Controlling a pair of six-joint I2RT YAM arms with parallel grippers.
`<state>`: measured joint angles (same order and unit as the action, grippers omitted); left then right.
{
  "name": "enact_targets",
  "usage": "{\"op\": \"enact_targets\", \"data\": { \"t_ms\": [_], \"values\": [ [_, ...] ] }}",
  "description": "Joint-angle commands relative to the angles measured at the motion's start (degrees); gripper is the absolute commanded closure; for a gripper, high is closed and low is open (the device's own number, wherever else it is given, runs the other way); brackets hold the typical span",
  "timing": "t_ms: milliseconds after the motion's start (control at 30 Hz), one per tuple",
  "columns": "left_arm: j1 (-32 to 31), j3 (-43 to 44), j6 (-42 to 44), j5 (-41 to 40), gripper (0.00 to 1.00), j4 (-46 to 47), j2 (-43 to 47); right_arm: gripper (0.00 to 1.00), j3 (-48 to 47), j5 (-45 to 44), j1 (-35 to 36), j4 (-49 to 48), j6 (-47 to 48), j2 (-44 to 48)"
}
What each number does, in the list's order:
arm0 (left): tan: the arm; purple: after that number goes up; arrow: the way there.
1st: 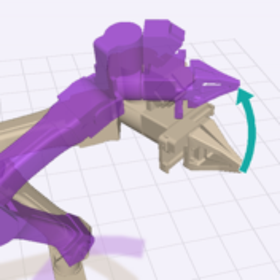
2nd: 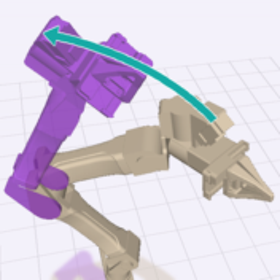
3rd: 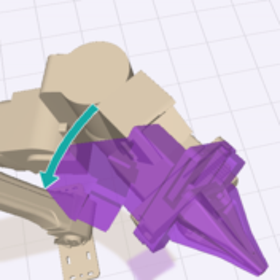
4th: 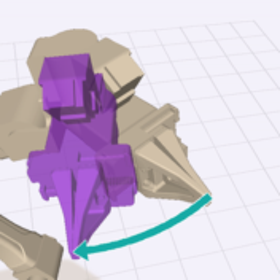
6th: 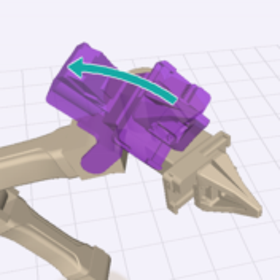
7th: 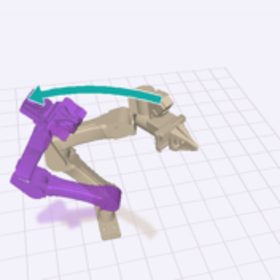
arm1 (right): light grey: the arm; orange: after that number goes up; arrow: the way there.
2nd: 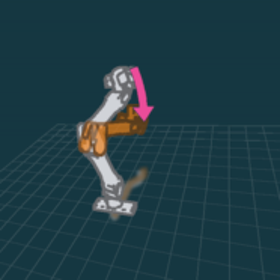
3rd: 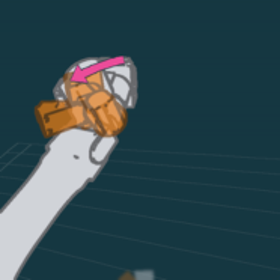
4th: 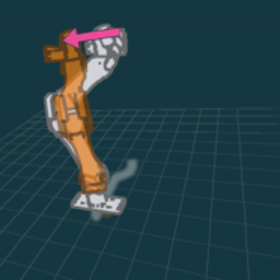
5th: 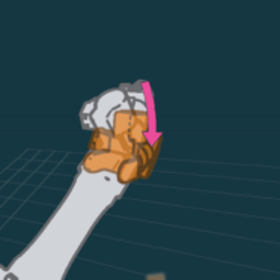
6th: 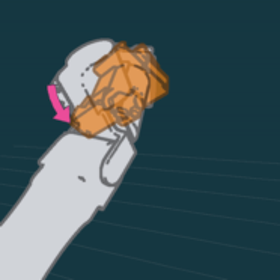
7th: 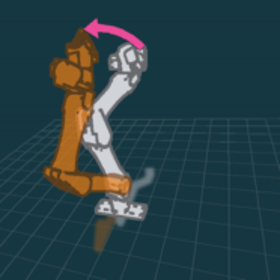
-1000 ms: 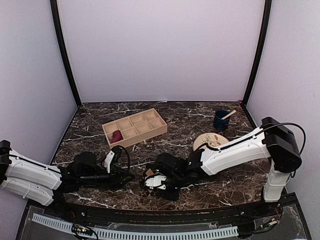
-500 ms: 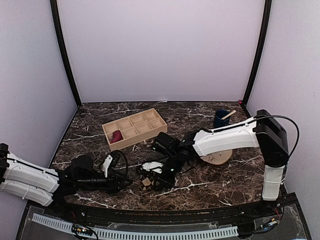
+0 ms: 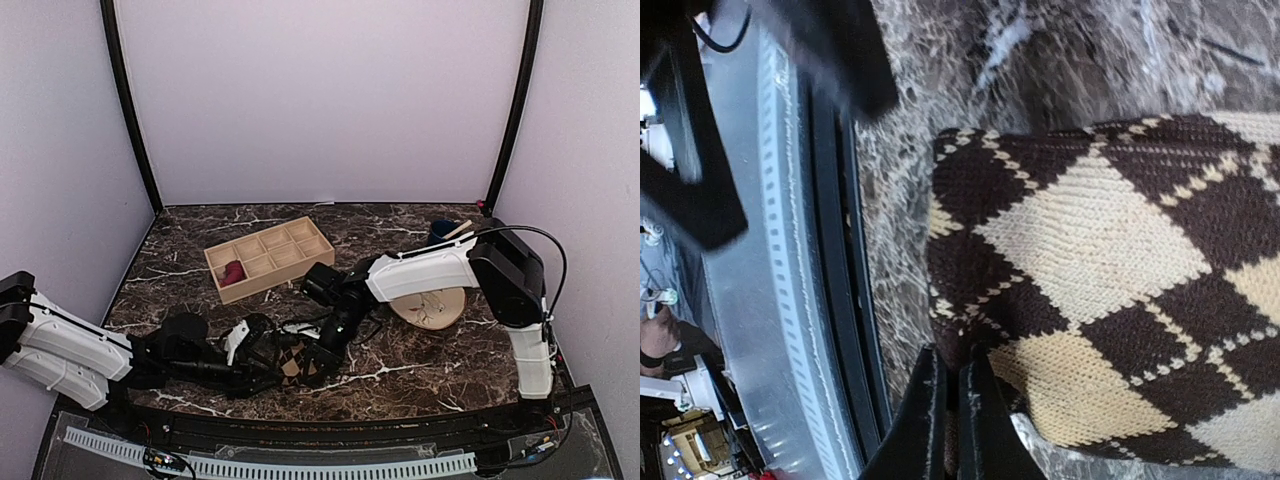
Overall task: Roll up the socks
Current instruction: Roll the sock at the corner of the board.
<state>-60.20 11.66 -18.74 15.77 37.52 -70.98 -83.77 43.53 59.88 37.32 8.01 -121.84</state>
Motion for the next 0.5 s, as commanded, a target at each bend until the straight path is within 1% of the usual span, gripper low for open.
{"op": "enact_targets", "data": {
  "t_ms": [0, 467],
  "values": [
    [-1.2, 2.8, 4.8, 1.6, 0.57, -1.9, -1.4, 1.00, -2.8, 6.5, -0.3, 2.0, -0.1, -2.2],
    [-4.3, 9.3, 12.2, 0.3, 0.56, -7.3, -9.4, 1.00, -3.5, 8.0, -0.6, 5.2, 1.4, -3.1]
  ]
}}
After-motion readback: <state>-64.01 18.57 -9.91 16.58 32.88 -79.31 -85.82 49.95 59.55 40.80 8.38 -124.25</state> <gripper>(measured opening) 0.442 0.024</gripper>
